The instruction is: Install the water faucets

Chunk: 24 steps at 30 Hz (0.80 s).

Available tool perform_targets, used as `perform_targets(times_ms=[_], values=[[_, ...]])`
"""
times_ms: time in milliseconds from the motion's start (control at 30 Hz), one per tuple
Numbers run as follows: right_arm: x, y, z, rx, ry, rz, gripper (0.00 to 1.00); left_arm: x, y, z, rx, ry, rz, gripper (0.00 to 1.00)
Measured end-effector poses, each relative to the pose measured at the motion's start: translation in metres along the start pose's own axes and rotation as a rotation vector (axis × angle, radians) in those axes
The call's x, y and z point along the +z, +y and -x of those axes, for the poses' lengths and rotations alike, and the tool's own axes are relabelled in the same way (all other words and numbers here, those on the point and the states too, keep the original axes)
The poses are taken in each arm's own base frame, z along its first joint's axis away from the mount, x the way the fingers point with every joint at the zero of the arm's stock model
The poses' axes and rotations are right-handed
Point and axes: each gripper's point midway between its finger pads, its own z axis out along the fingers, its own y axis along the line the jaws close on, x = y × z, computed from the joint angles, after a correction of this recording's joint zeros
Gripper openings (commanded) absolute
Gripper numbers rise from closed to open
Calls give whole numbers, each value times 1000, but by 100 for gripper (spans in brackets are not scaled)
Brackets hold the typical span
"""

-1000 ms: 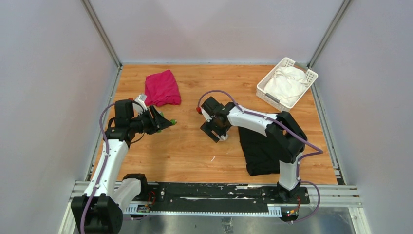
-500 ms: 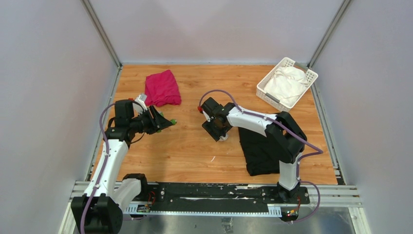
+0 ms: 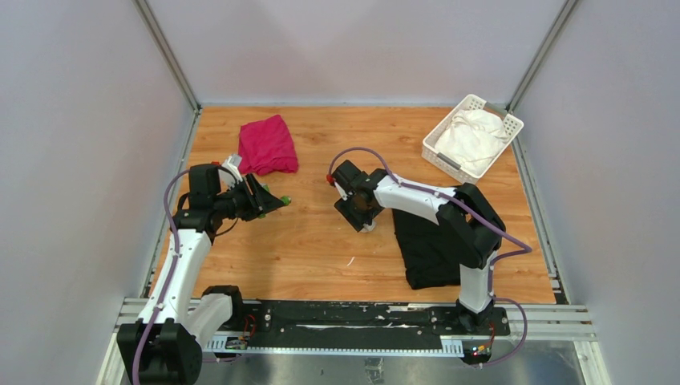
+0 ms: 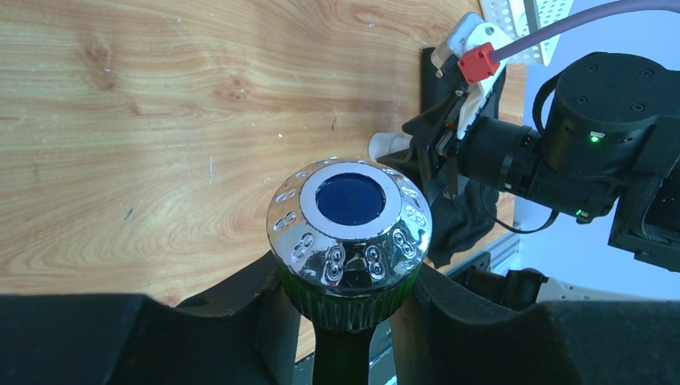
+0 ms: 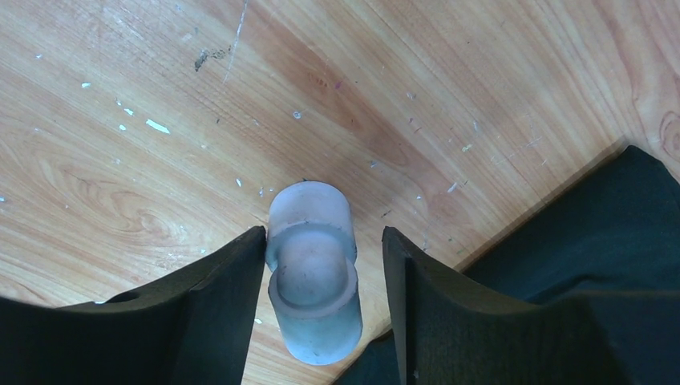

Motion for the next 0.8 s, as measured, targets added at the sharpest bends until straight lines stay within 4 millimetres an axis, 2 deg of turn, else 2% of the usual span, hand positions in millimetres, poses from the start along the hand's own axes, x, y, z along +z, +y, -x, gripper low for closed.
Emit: perform_targets(times_ms=[67,233,467,533,633,800], values=[[0,0,-1,1,2,-1,66,0,0,0,0,0,0,0],[2,-2,-5,4,12,-9,63,0,0,0,0,0,0,0],[3,-3,-6,8,16,-10,43,0,0,0,0,0,0,0],[3,-3,-6,9,17,-11,31,0,0,0,0,0,0,0],[3,-3,-6,15,15,-16,1,0,0,0,0,0,0,0],[1,-3,-6,21,13,-8,0,0,0,0,-1,0,3,0]])
